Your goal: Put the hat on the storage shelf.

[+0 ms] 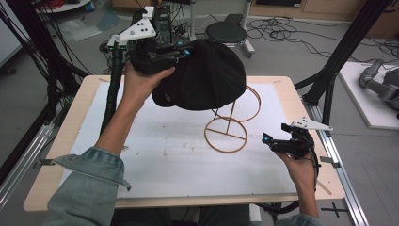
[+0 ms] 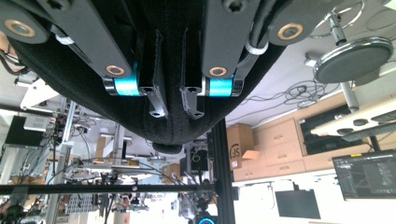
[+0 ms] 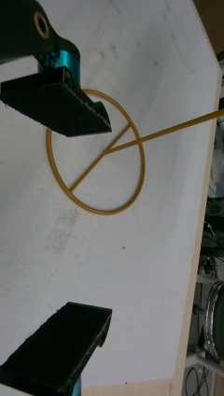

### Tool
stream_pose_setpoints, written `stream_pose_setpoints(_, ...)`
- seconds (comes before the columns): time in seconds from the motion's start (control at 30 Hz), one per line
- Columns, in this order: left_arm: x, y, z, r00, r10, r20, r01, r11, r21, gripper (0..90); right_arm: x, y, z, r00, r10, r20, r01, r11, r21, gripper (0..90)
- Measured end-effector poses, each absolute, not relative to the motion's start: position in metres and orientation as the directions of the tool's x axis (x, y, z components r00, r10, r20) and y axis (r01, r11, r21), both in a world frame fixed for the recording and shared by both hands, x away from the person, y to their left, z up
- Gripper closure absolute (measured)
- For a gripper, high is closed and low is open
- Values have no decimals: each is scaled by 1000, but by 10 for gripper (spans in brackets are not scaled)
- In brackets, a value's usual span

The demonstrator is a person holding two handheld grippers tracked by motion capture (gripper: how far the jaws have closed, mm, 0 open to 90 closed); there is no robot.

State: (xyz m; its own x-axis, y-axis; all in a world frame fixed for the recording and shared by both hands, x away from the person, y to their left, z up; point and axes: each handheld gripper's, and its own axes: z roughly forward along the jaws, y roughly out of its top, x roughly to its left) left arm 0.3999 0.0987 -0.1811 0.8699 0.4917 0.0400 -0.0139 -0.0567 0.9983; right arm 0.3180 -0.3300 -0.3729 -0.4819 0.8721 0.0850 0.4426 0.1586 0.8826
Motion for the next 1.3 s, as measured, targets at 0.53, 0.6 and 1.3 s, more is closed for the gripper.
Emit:
stream_pose_setpoints(0.53, 416, 71, -201, 880, 475, 15, 52, -126, 991, 816, 319, -329, -373, -486, 870, 82, 442, 164, 882, 98)
stream_pose_setpoints(0.6, 418, 67, -205, 879, 476, 18, 58, -145, 988, 815, 318, -328, -373, -485, 870, 87, 449, 162, 879, 98)
stream_pose_setpoints(1.3, 430, 32, -242, 904, 427, -2, 133, -277, 952, 785, 319, -329, -375, -485, 871, 82, 449, 167, 878, 98)
